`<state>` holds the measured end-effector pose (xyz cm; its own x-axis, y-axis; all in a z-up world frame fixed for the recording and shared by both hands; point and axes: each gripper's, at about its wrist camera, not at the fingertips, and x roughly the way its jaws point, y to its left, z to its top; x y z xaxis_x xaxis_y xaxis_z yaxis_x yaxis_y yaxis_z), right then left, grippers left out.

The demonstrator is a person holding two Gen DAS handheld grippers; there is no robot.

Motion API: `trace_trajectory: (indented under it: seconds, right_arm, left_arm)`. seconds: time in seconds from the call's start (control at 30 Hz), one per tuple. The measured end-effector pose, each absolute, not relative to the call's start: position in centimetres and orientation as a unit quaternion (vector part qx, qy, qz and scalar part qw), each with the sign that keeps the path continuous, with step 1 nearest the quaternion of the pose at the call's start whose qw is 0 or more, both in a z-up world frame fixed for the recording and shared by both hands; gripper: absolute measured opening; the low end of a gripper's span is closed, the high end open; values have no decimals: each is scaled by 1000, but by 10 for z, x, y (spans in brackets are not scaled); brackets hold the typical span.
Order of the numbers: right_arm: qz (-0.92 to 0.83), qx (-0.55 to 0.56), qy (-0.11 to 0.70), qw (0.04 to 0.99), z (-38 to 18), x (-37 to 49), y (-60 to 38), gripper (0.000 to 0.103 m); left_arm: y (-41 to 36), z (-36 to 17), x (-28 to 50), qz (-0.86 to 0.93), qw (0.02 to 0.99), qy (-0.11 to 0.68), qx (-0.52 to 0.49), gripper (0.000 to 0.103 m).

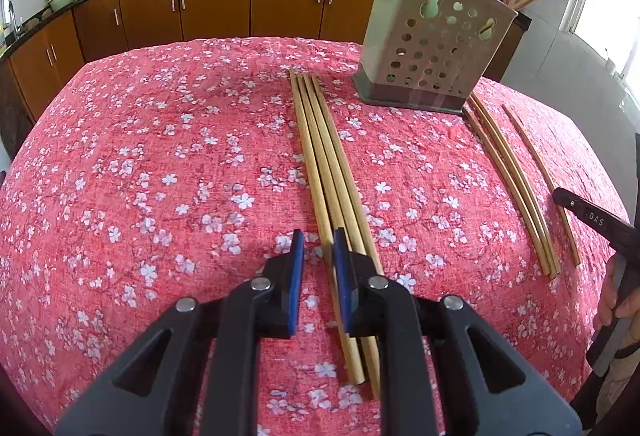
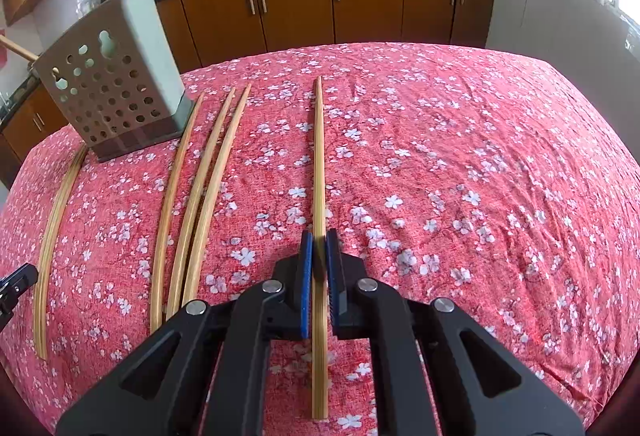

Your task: Organize utensils

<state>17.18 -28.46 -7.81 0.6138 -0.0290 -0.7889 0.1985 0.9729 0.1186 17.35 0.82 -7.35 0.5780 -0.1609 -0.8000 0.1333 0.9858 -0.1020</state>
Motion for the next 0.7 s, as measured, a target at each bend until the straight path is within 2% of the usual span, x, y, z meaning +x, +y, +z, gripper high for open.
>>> trace_trajectory:
  seconds: [0.27, 0.47, 0.7]
  right_arm:
    - [-40, 74, 428, 900, -79, 164, -273, 8]
    - [-87, 91, 426, 896, -80, 177, -304, 8]
    - [-99, 90, 426, 895, -81, 181, -311, 8]
  left_arm:
    - [12, -78, 185, -38, 891, 452, -3, 8]
    - [59, -80, 203, 16, 895, 445, -26, 9]
    - [71, -80, 207, 14, 899, 436, -39, 10]
